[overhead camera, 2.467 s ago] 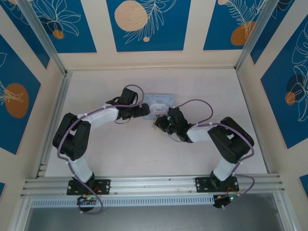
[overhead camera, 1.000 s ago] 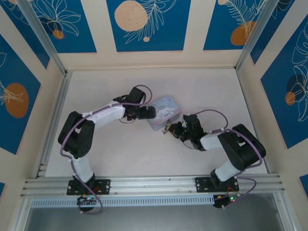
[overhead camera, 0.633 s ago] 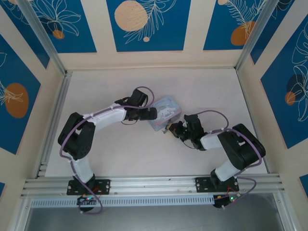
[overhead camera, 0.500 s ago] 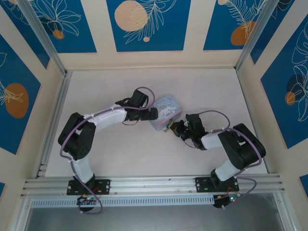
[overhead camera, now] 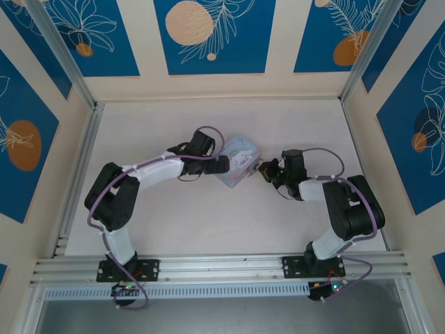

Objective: Unlock a padlock with a key

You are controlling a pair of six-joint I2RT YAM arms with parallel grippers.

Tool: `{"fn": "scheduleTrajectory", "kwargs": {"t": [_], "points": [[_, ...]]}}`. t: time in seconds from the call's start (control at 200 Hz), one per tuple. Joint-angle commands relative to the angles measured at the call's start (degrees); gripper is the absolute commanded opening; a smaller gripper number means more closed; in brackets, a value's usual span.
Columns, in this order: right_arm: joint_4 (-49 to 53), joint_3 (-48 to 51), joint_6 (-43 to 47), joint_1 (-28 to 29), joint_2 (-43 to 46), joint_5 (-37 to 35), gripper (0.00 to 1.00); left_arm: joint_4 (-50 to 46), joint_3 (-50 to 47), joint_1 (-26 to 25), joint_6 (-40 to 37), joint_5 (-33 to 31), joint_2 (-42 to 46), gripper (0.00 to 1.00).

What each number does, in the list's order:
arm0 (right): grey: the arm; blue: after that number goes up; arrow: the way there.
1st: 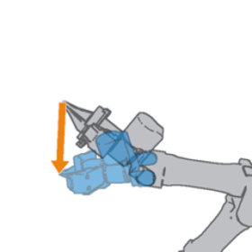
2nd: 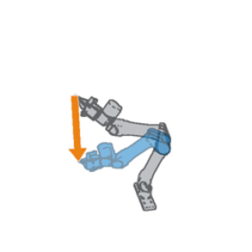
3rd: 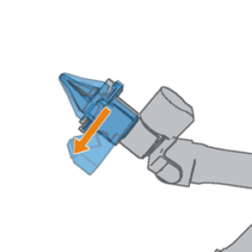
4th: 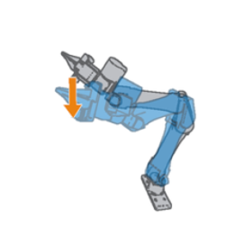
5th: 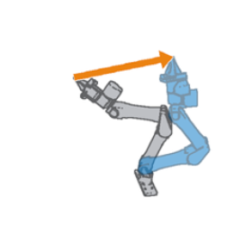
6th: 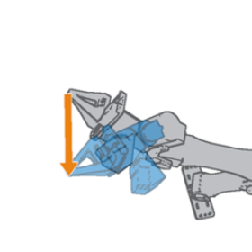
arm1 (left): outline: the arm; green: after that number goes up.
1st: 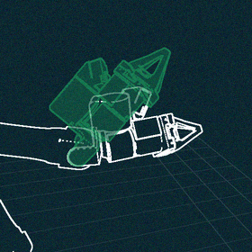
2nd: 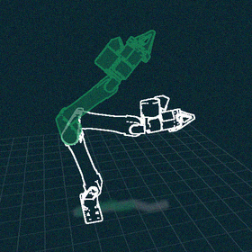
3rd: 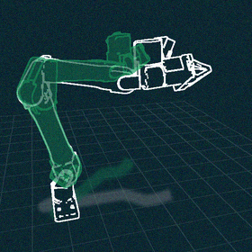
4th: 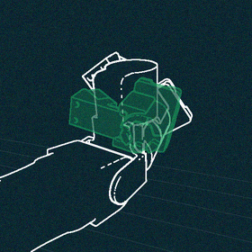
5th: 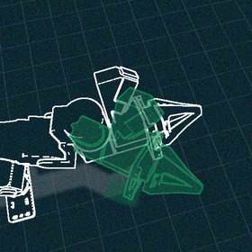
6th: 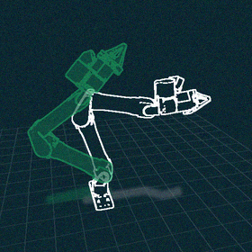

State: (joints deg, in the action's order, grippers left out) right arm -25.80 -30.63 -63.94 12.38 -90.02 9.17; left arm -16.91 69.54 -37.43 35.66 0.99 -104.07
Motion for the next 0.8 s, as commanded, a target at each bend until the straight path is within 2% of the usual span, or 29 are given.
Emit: {"fn": "scheduleTrajectory", "kwargs": {"t": [0.0,0.225,0.35,0.555,0.685,0.74,0.795], "points": [[5.1,2.1,3.3,-1.5,5.2,3.0,0.00,-9.0,-1.1,-0.9,-0.9,-1.0,-3.9,1.00],[12.7,10.0,4.0,-3.3,16.8,2.9,0.00,-11.2,1.9,-0.8,-1.9,-0.3,-0.7,1.00],[21.4,13.0,4.7,-4.0,24.4,1.7,0.00,-12.1,2.1,-0.9,-1.8,0.8,3.1,1.00],[40.9,15.3,5.1,-6.7,42.2,-2.3,0.57,-13.9,-0.5,-0.7,-0.9,0.6,12.1,1.00],[51.8,14.1,5.7,-9.5,53.9,-2.2,0.76,-16.0,-2.7,-0.2,-0.8,-1.1,19.1,1.00],[54.9,12.4,6.5,-10.5,56.9,-2.2,0.85,-17.3,-3.6,0.3,-1.0,-2.6,22.3,1.00],[56.9,10.1,7.9,-11.0,58.0,-2.3,0.90,-18.7,-4.2,1.1,-1.7,-4.6,25.4,1.00]]}}
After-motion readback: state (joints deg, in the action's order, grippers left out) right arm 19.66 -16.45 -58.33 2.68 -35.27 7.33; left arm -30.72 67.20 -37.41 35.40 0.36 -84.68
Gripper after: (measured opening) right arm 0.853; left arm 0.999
